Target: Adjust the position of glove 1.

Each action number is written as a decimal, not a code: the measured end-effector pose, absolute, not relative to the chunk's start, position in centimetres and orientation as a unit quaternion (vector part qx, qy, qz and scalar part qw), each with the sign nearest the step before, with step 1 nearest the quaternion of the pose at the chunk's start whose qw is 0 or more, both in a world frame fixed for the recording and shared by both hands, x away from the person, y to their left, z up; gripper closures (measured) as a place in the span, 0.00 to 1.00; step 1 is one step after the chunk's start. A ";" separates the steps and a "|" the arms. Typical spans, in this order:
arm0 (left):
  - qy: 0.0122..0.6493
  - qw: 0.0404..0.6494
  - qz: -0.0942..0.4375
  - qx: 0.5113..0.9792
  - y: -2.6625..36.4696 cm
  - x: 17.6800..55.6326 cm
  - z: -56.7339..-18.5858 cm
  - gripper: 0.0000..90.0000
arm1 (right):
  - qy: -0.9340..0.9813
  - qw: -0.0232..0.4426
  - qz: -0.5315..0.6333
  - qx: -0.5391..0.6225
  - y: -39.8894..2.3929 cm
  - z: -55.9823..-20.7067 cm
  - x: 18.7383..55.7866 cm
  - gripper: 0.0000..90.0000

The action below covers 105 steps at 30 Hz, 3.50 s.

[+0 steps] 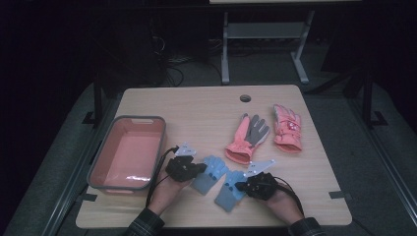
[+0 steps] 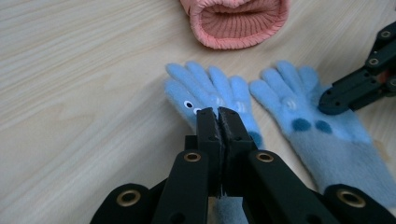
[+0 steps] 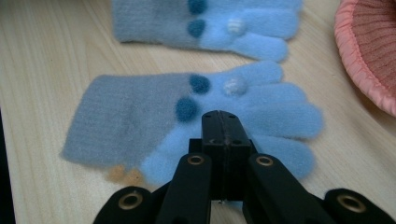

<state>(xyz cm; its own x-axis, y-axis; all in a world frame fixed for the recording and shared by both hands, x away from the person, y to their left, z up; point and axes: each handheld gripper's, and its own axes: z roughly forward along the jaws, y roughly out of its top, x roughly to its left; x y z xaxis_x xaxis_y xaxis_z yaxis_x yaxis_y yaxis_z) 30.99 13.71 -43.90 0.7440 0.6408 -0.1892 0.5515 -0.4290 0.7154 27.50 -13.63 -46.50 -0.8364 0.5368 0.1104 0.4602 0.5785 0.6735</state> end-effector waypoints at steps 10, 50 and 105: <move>0.337 0.418 0.042 0.843 13.1 29.9 -43.3 0.98 | 0.893 0.039 0.363 0.262 -15.8 -46.0 25.7 1.00; 0.286 0.439 -0.008 0.852 9.3 29.0 -43.2 0.98 | 0.894 0.028 0.377 0.240 -12.2 -46.9 26.9 1.00; 0.240 0.346 0.075 0.904 5.8 29.6 -47.0 0.17 | 0.838 0.142 0.363 0.382 -20.3 -48.2 30.1 0.11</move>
<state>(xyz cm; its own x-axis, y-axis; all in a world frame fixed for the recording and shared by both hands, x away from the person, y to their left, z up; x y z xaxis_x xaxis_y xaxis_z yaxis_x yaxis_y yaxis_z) 29.61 5.78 -47.04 0.8731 0.4867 -0.0306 0.3824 -0.6445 0.6621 30.11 -20.32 -48.17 -0.6678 0.7433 0.0383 0.5366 0.4452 0.7168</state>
